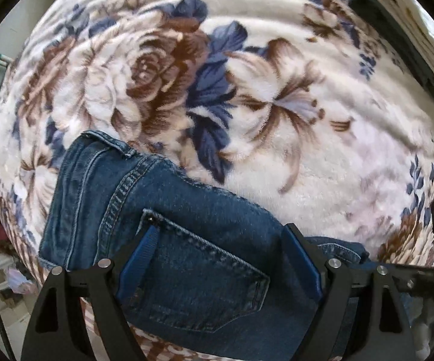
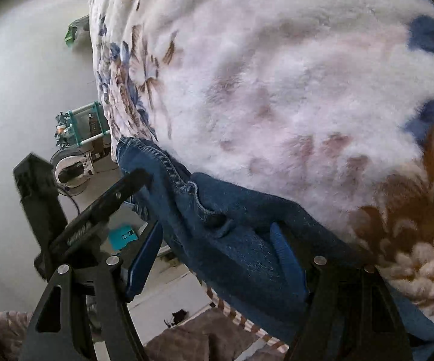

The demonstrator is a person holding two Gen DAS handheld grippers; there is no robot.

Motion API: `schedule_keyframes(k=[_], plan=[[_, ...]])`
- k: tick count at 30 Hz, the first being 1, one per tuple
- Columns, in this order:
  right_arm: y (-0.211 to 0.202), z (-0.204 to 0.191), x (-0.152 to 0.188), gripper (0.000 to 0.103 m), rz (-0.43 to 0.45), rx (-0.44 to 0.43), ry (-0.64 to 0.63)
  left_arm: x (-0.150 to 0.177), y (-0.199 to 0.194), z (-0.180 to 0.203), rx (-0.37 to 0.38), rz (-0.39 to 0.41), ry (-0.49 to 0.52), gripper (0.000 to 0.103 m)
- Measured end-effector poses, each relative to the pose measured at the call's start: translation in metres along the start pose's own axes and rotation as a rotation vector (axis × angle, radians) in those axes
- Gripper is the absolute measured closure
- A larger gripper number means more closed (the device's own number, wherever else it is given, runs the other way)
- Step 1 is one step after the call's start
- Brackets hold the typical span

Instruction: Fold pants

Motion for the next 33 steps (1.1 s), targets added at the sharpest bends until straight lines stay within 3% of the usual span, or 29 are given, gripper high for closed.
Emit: schedule_keyframes(k=[6,9,14,17,18,19,22,27,29,30,31,33], plan=[[-0.006,-0.008,0.018,0.027,-0.066,0.038,-0.080,-0.006,0.010,0.002,-0.034,-0.009,0.048,0.019],[0.008,0.002,0.009,0.027,-0.029,0.028,-0.038,-0.002,0.010,0.012,-0.046,-0.003,0.068,0.019],[0.019,0.001,-0.023,0.027,0.065,-0.148,0.012,-0.004,0.015,0.019,-0.048,-0.006,0.070,0.019],[0.029,-0.003,-0.024,0.027,0.025,-0.192,-0.011,-0.005,0.014,0.021,-0.044,-0.011,0.066,0.019],[0.035,-0.005,-0.024,0.032,0.000,-0.213,-0.019,-0.005,0.012,0.021,-0.041,-0.010,0.065,0.019],[0.037,-0.005,-0.024,0.044,-0.006,-0.194,-0.033,-0.005,0.011,0.020,-0.040,-0.010,0.066,0.019],[0.038,-0.001,-0.021,0.059,-0.002,-0.047,-0.062,-0.003,0.009,0.014,-0.041,-0.012,0.066,0.019],[0.067,-0.005,-0.033,0.059,0.034,0.095,-0.039,0.003,0.010,0.000,-0.043,-0.018,0.051,0.019],[0.065,-0.009,-0.034,0.063,0.049,0.109,-0.040,0.003,0.012,-0.003,-0.041,-0.017,0.047,0.019],[0.061,-0.012,-0.033,0.080,0.073,0.123,-0.047,0.003,0.013,-0.002,-0.039,-0.017,0.046,0.019],[0.052,-0.012,-0.031,0.084,0.108,0.116,-0.037,0.003,0.013,-0.002,-0.037,-0.016,0.046,0.019],[0.030,-0.013,-0.029,0.086,0.208,0.030,0.004,0.005,0.012,-0.002,-0.023,-0.013,0.038,0.019]])
Point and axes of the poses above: each gripper's, at about its wrist camera, not at the fingertips, and y roughly the way its jaws point, z to its right, x to its underside, the point moved 5 cm from there along y, roughly the way its jaws point, and after that the axes turned 8 degrees about -y, right-handed, at the moved point
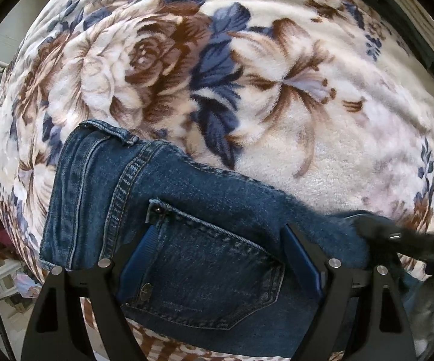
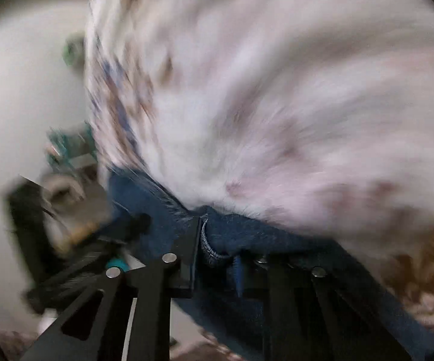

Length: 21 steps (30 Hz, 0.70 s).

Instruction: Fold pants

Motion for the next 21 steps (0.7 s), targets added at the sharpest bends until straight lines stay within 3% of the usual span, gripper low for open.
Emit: schedule_keyframes(k=[3,10,11,13,15,18,21], plan=[[-0.004,0.001,0.011,0.085,-0.041,-0.112,0.022,0.001,-0.001,-0.002,0.005,-0.003,-0.013,0.019],[0.052,0.013,0.000,0.072,-0.199,-0.077,0.019,0.000,-0.001,-0.008,0.008,-0.008,-0.009,0.019],[0.057,0.010,-0.001,0.072,-0.203,-0.072,0.002,0.000,0.000,-0.008,0.007,-0.007,-0.004,0.019],[0.053,0.003,-0.002,0.086,-0.188,-0.017,-0.024,0.001,0.000,-0.009,0.015,-0.012,-0.004,0.019],[0.028,0.000,-0.007,0.088,-0.088,-0.050,0.024,0.001,0.000,-0.009,0.037,-0.018,-0.005,0.019],[0.006,0.003,-0.005,0.087,-0.065,-0.123,0.094,0.005,-0.007,-0.011,0.048,-0.030,0.019,0.019],[0.004,0.002,0.005,0.079,-0.116,-0.089,0.063,0.016,-0.024,0.007,0.099,-0.040,0.136,0.019]])
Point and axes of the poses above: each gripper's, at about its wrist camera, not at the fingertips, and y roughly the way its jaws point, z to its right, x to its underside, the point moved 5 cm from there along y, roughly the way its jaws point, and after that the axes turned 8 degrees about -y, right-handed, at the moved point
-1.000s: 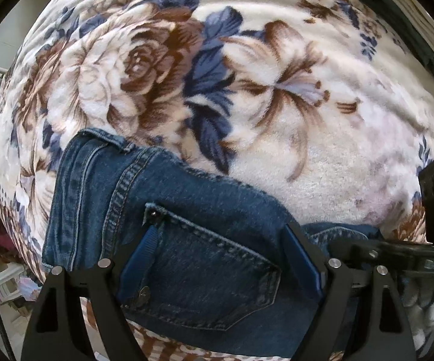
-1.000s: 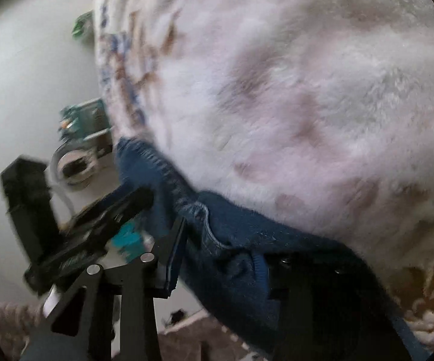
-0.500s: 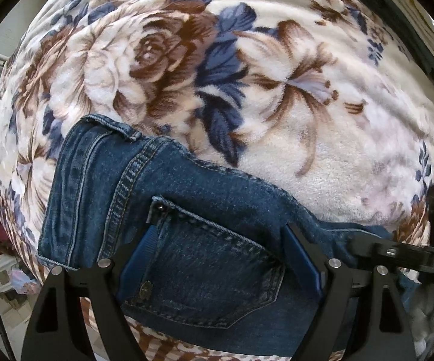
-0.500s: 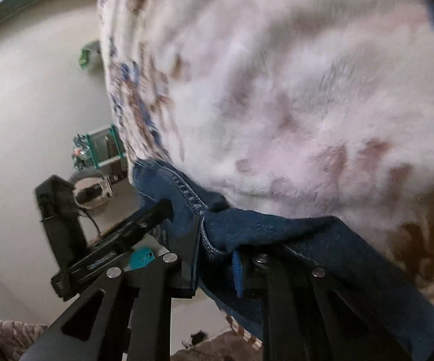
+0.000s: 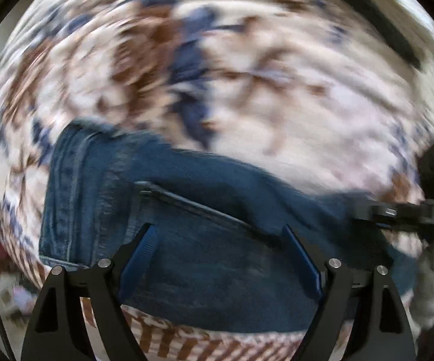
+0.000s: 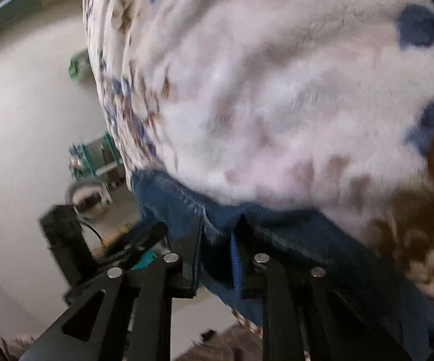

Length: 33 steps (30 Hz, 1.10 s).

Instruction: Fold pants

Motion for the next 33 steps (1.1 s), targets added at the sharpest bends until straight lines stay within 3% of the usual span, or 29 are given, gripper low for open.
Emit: schedule_keyframes(k=[3,5,6,7,8,11,12,15,17,18,19,20,21,22,24,27,29,30,31,33], plan=[[0.000,-0.001,0.003,0.048,-0.035,0.091,-0.064,0.002,-0.002,0.026,-0.014,0.025,0.175,0.019],[0.006,0.005,0.002,0.046,-0.060,0.141,-0.091,-0.002,0.009,0.040,-0.030,0.024,0.282,0.019],[0.011,0.005,0.002,0.052,-0.056,0.162,-0.101,-0.005,0.016,0.044,-0.034,0.016,0.317,0.019],[0.017,0.005,0.001,0.081,-0.051,0.181,-0.110,-0.007,0.023,0.048,-0.040,0.005,0.355,0.019],[0.020,0.003,0.005,0.094,-0.048,0.185,-0.105,-0.011,0.033,0.053,-0.048,-0.008,0.411,0.019],[-0.016,0.022,0.007,0.095,0.063,0.166,-0.055,-0.016,0.051,0.060,-0.107,-0.025,0.534,0.019],[-0.025,0.026,0.007,0.095,0.095,0.158,-0.034,-0.020,0.059,0.059,-0.135,-0.039,0.546,0.017],[-0.034,0.033,0.012,0.095,0.064,0.087,-0.029,-0.026,0.066,0.054,-0.125,-0.067,0.512,0.017],[-0.029,0.032,0.015,0.085,0.024,0.045,-0.036,-0.025,0.067,0.052,-0.124,-0.061,0.500,0.017],[-0.028,0.033,0.016,0.070,0.013,0.057,-0.048,-0.026,0.067,0.050,-0.123,-0.058,0.491,0.017],[-0.028,0.032,0.017,0.069,0.020,0.095,-0.075,-0.026,0.067,0.049,-0.126,-0.054,0.484,0.017],[-0.026,0.031,0.016,0.072,0.027,0.128,-0.089,-0.027,0.067,0.047,-0.130,-0.053,0.480,0.017],[-0.026,0.035,0.013,0.093,0.045,0.196,-0.083,-0.022,0.067,0.046,-0.139,-0.051,0.476,0.017],[-0.033,0.044,0.010,0.096,0.076,0.266,-0.061,-0.021,0.065,0.046,-0.150,-0.046,0.472,0.017],[-0.053,0.046,0.009,0.096,0.150,0.272,-0.033,-0.016,0.056,0.059,-0.167,-0.028,0.463,0.017],[-0.085,0.041,0.017,0.093,0.180,0.312,-0.057,-0.013,0.034,0.074,-0.127,0.022,0.457,0.017],[-0.100,0.042,0.030,0.079,0.175,0.377,-0.090,-0.011,0.032,0.088,-0.092,0.029,0.457,0.017],[-0.107,0.044,0.040,0.060,0.152,0.459,-0.122,-0.011,0.039,0.097,-0.087,0.018,0.460,0.017],[-0.113,0.050,0.049,0.053,0.135,0.500,-0.138,-0.011,0.047,0.102,-0.089,0.009,0.462,0.017],[-0.121,0.064,0.063,0.053,0.072,0.576,-0.158,-0.014,0.069,0.112,-0.116,-0.002,0.470,0.017]])
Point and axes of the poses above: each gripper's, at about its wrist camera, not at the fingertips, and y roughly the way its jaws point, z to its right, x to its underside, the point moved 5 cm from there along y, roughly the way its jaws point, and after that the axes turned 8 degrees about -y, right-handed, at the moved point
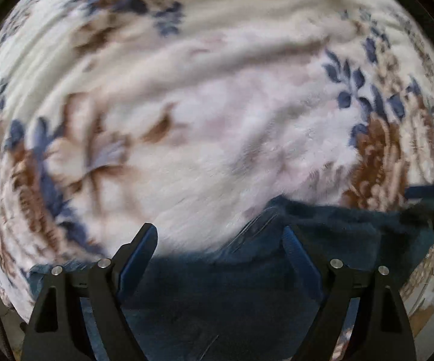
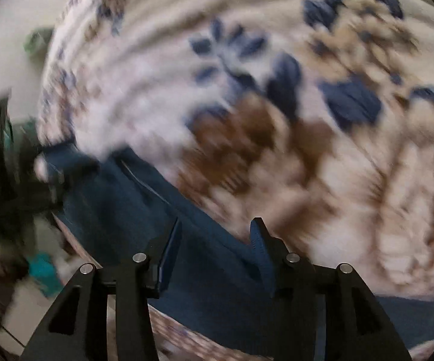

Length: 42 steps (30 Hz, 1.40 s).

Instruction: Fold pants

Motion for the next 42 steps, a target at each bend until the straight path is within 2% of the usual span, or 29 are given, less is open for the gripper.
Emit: schedule_keyframes(k=[3,5,6,7,8,9,11,14,17,19,21,23,25,26,27,28,31,32,34,35,37,39,41,42], plan=[[0.005,0.018,0.026,0.053,-0.084,0.110,-0.077,-0.003,0.017,0.008,-0.015,-0.012,0.008,0.017],[0.009,0.019,0.035,0.053,-0.105,0.119,-0.119,-0.003,0.020,0.011,-0.026,-0.006,0.016,0.017],[0.009,0.021,0.037,0.059,-0.095,0.115,-0.125,-0.003,0.021,0.012,-0.025,-0.006,0.012,0.017],[0.007,0.026,0.037,0.076,-0.071,0.116,-0.100,-0.004,0.021,0.012,-0.020,-0.007,0.006,0.017],[0.008,0.027,0.036,0.086,-0.062,0.095,-0.072,-0.003,0.022,0.014,-0.017,-0.007,0.002,0.017],[0.006,0.031,0.037,0.091,-0.047,0.095,-0.053,-0.002,0.022,0.012,-0.013,-0.009,-0.004,0.017],[-0.004,0.047,0.046,0.095,-0.007,0.177,-0.047,-0.001,0.022,0.007,-0.011,-0.012,-0.008,0.017],[-0.012,0.064,0.054,0.095,-0.008,0.134,0.010,-0.002,0.019,0.008,-0.025,-0.007,-0.001,0.017],[-0.035,0.070,0.065,0.086,0.024,0.034,0.052,0.005,-0.005,0.014,-0.030,0.001,-0.006,0.017],[-0.059,0.082,0.077,0.074,0.088,0.020,0.139,0.008,-0.030,0.028,-0.027,0.020,-0.028,0.017],[-0.082,0.114,0.101,0.062,0.169,0.001,0.292,0.013,-0.054,0.036,-0.015,0.063,-0.043,0.017],[-0.107,0.156,0.137,0.057,0.261,0.026,0.478,0.019,-0.074,0.050,0.006,0.100,-0.054,0.017],[-0.130,0.201,0.192,0.047,0.368,0.054,0.686,0.029,-0.097,0.083,0.047,0.131,-0.046,0.017],[-0.136,0.214,0.209,0.044,0.397,0.057,0.737,0.031,-0.103,0.094,0.058,0.139,-0.042,0.017],[-0.146,0.238,0.241,0.033,0.440,0.083,0.822,0.036,-0.112,0.117,0.073,0.156,-0.033,0.017],[-0.145,0.244,0.263,0.026,0.466,0.109,0.865,0.038,-0.116,0.134,0.082,0.167,-0.023,0.017],[-0.160,0.299,0.339,0.026,0.528,0.219,1.024,0.039,-0.118,0.190,0.102,0.184,-0.005,0.017],[-0.162,0.320,0.364,0.026,0.552,0.217,1.090,0.039,-0.116,0.206,0.107,0.184,0.002,0.017],[-0.160,0.359,0.407,0.026,0.611,0.157,1.208,0.038,-0.109,0.243,0.107,0.178,0.005,0.017],[-0.158,0.370,0.417,0.027,0.626,0.139,1.239,0.038,-0.106,0.258,0.110,0.174,0.001,0.017],[-0.153,0.400,0.435,0.039,0.668,0.075,1.266,0.039,-0.095,0.287,0.115,0.156,-0.015,0.017],[-0.147,0.418,0.432,0.043,0.647,0.039,1.212,0.042,-0.085,0.308,0.107,0.140,-0.028,0.017],[-0.136,0.420,0.424,0.069,0.622,0.021,1.153,0.044,-0.081,0.322,0.101,0.134,-0.049,0.017],[-0.130,0.423,0.419,0.099,0.555,0.088,1.112,0.046,-0.079,0.330,0.097,0.137,-0.060,0.017]])
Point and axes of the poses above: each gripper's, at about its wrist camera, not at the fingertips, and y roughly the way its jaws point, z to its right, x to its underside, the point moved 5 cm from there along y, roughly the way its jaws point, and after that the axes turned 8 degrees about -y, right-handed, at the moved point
